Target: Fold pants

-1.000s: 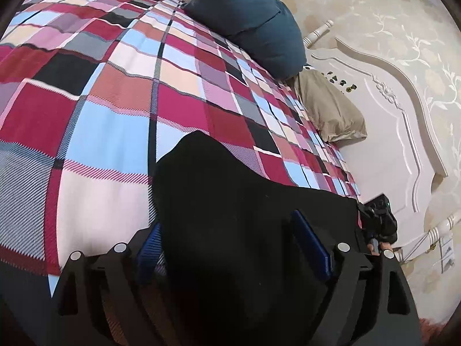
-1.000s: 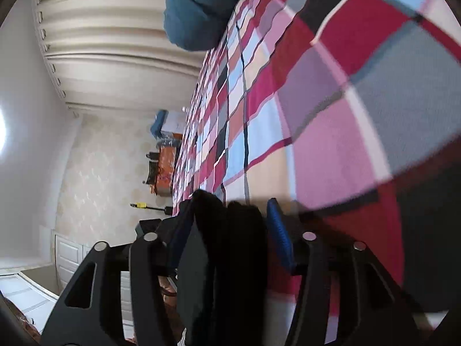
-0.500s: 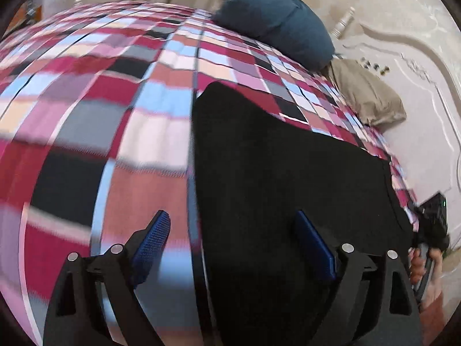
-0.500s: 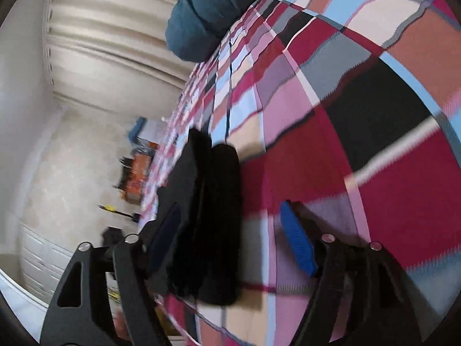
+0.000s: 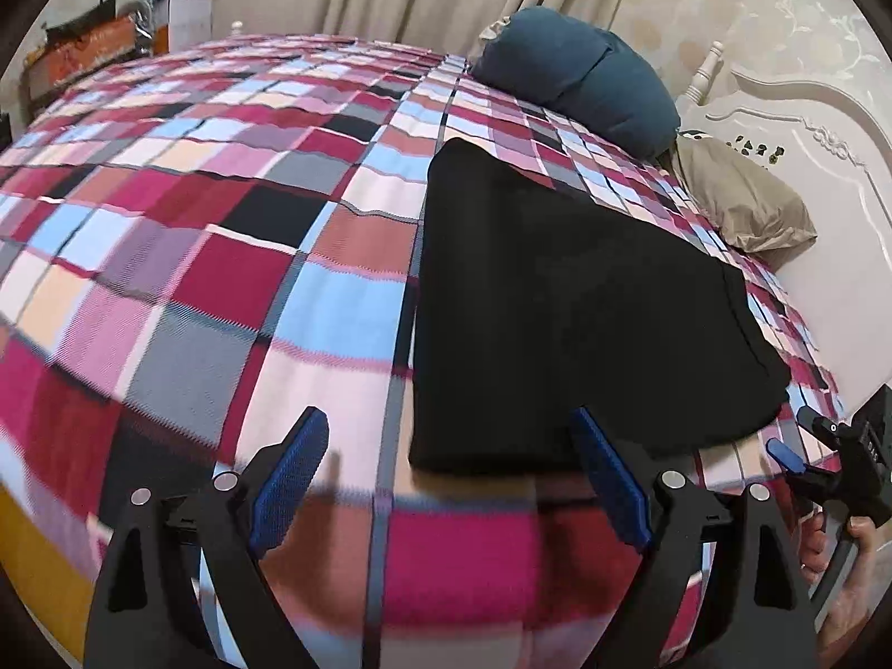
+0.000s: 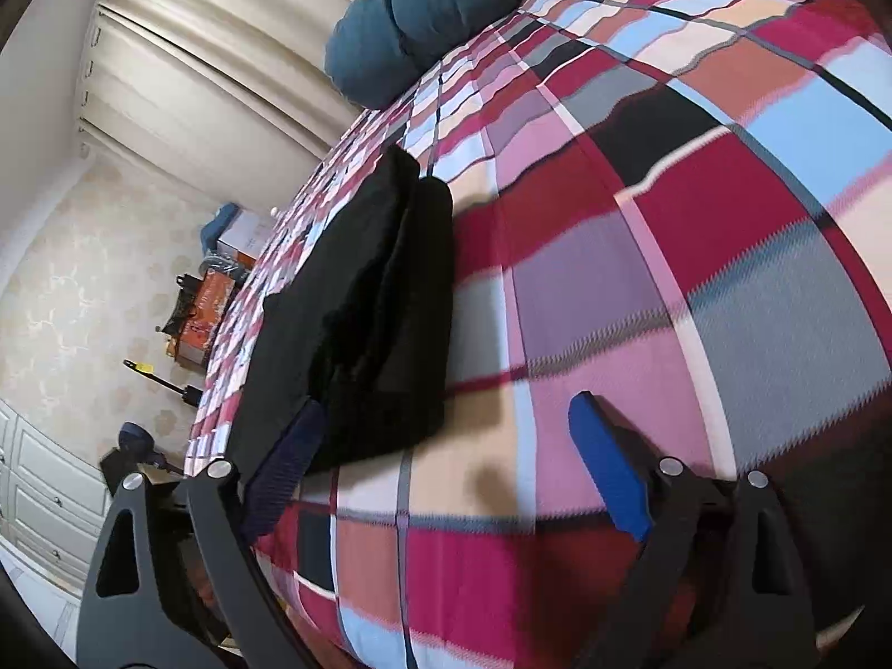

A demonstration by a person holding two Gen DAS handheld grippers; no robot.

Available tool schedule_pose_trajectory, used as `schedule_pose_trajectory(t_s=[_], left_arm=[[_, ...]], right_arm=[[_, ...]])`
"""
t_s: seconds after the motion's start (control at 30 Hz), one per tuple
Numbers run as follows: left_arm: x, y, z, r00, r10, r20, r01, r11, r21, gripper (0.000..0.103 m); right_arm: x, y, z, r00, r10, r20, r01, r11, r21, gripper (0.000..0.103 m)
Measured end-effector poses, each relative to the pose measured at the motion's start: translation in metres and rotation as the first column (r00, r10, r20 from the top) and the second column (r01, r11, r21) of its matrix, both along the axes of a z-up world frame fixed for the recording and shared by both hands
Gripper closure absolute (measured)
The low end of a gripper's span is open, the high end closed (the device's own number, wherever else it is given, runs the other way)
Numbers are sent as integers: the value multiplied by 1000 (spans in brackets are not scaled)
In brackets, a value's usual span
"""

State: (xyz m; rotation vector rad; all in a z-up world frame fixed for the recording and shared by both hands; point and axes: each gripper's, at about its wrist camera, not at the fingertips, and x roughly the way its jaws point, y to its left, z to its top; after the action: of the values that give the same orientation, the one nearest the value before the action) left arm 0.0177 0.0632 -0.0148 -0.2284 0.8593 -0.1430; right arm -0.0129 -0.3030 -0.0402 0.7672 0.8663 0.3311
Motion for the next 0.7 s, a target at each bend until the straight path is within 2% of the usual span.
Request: schedule_pose_trajectory(t_s=[0.23,0.4,0.53,0.7], left_arm=[[-28,-27,3,1000,-28,15,27,997,69,16],[-39,-41,-4,999,-46,7,46,996,73,16],[-46,-50,-9,999,-49,2,48,995,85,16],[-48,-54,-12,1000,-18,2,18,995,100,16]], right_arm=[[-14,17,3,999,-38,3,38,995,-92,12],[-18,29,5,999,-53,8,53,984,-170,12],[-20,44,8,998,-67,11,67,959,-274,12],[-27,70,12,996,-87,18,87,904,-418,12]])
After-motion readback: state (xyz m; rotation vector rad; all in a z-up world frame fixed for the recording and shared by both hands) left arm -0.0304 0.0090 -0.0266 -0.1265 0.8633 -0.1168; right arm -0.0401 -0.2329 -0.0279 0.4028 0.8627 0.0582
